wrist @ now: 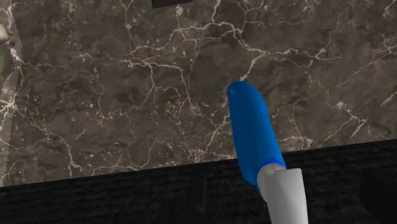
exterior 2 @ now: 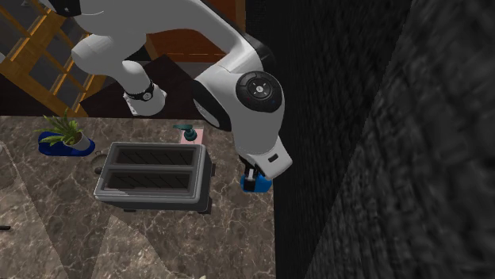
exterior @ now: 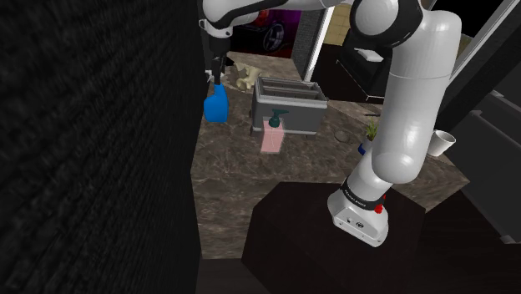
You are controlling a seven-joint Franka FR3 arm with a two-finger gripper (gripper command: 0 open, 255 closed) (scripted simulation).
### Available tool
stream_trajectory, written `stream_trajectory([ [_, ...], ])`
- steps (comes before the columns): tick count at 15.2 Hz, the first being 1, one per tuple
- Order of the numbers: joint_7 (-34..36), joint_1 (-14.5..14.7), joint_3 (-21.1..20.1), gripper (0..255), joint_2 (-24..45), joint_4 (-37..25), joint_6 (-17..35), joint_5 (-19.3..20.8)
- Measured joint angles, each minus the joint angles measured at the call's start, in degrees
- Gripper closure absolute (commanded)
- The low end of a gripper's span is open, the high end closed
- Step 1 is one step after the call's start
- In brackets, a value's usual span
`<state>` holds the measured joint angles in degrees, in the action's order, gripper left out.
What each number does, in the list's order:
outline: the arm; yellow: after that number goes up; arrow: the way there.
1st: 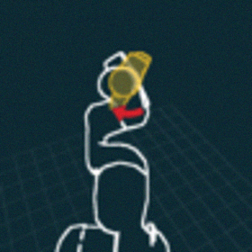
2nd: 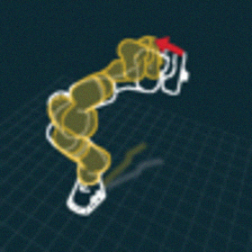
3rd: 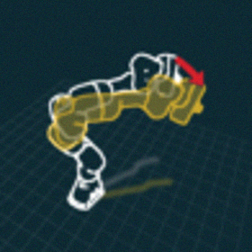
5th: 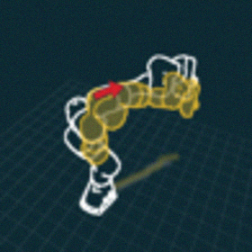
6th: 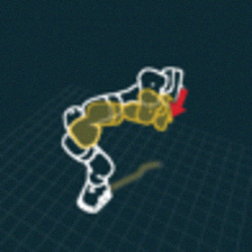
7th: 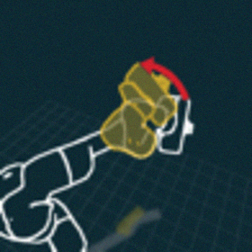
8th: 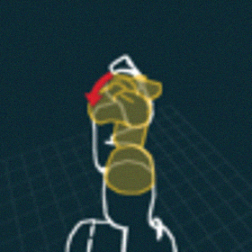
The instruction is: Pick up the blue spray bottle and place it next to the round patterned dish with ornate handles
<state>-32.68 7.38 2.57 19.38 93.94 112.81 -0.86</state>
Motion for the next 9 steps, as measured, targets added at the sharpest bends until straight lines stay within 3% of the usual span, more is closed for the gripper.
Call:
stream_trajectory([
  [4, 0.01, 0.01, 0.00, 0, 0.07, 0.03, 0.11, 0.00],
  [5, 0.01, 0.01, 0.00, 255, 0.07, 0.03, 0.11, 0.00],
  [9, 0.01, 0.01, 0.00, 255, 0.06, 0.02, 0.12, 0.00],
])
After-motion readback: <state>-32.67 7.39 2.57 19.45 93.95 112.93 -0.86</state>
